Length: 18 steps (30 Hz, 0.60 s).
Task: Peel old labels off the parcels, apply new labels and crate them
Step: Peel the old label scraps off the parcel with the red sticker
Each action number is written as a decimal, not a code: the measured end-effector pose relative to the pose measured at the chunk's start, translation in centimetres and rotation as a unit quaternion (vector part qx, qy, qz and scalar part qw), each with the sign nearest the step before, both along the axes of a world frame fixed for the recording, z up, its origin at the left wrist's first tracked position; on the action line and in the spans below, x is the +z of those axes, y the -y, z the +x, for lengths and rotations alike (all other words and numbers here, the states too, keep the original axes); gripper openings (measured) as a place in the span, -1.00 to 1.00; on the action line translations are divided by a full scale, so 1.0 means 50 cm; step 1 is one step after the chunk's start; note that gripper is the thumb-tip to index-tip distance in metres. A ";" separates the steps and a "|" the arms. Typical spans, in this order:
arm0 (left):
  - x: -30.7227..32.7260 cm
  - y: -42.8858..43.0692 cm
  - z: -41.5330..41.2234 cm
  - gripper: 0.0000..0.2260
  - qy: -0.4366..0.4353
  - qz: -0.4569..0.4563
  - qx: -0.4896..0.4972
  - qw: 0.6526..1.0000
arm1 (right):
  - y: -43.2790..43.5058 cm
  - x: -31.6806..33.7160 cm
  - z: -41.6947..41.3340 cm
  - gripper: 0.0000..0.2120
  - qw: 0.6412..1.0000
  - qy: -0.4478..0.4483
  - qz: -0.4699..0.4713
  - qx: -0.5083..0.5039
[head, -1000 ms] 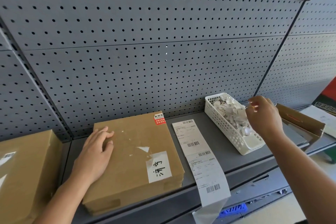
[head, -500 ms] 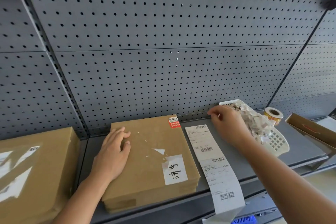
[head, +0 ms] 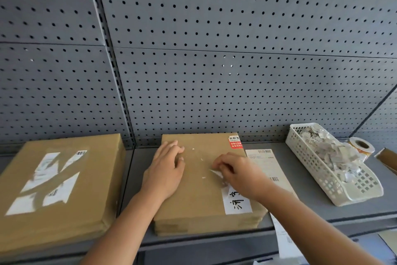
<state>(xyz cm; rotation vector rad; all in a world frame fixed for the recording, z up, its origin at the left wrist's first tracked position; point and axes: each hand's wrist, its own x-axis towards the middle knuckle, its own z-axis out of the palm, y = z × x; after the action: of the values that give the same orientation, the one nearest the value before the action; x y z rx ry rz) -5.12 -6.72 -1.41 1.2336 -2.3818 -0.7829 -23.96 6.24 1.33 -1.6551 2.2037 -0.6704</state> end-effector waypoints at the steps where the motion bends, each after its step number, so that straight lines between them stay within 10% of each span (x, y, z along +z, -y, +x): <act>1: 0.000 -0.001 0.000 -0.69 0.001 0.001 0.000 1.000 | 0.003 -0.003 0.000 -0.79 1.000 -0.008 -0.002 0.007; 18: -0.003 0.000 0.006 -0.69 0.007 -0.005 0.000 1.000 | 0.024 -0.017 -0.002 -0.83 0.993 -0.102 0.023 0.059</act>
<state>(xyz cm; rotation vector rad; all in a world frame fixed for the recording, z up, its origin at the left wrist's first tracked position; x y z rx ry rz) -4.83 -6.72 -1.56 1.2380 -2.3939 -0.7636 -24.05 5.05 0.49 -1.8874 2.2158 -0.4334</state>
